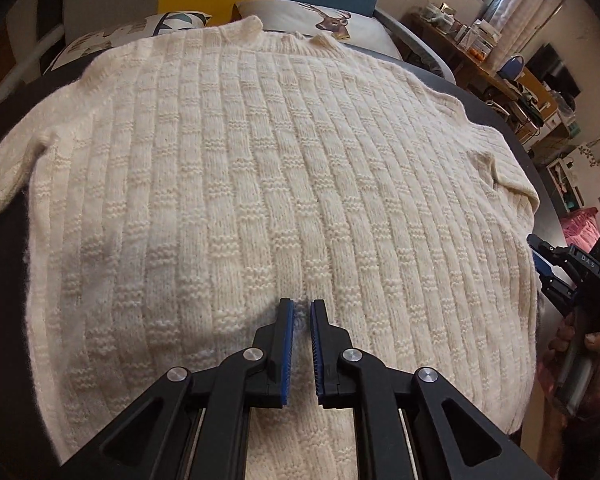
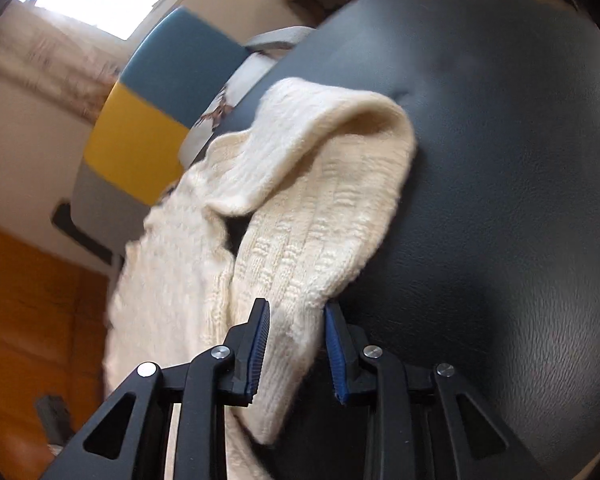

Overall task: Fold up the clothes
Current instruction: 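Grasp a sleeve cuff with the right gripper and lift it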

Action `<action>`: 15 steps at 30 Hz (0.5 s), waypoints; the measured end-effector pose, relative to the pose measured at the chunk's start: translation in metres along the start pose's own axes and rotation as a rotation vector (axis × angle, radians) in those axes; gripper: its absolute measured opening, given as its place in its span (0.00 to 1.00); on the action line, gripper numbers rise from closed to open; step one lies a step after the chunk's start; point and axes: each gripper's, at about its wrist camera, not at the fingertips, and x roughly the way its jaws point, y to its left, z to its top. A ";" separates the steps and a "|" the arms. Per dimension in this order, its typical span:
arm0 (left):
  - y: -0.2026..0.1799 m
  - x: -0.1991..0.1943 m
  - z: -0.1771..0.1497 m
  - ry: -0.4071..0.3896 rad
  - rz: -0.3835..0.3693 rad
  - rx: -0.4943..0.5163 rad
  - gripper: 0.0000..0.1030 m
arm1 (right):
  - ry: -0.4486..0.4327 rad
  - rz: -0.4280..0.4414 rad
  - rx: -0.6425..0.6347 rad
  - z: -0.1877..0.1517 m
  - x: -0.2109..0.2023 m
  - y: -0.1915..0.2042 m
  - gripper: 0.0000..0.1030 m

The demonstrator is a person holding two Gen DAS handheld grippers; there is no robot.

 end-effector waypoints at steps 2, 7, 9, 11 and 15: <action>0.000 0.001 0.000 -0.001 -0.008 -0.002 0.09 | -0.004 -0.087 -0.070 -0.001 0.000 0.008 0.06; 0.003 0.002 -0.001 -0.006 -0.035 -0.010 0.09 | -0.046 -0.332 -0.341 0.005 -0.017 0.033 0.05; 0.004 0.002 -0.001 -0.007 -0.043 -0.010 0.09 | -0.071 -0.428 -0.472 0.014 -0.032 0.044 0.05; 0.005 0.002 -0.002 -0.009 -0.052 -0.010 0.09 | -0.097 -0.520 -0.591 0.027 -0.053 0.052 0.05; 0.006 0.004 -0.001 -0.005 -0.059 -0.013 0.09 | -0.172 -0.808 -0.866 0.047 -0.088 0.057 0.05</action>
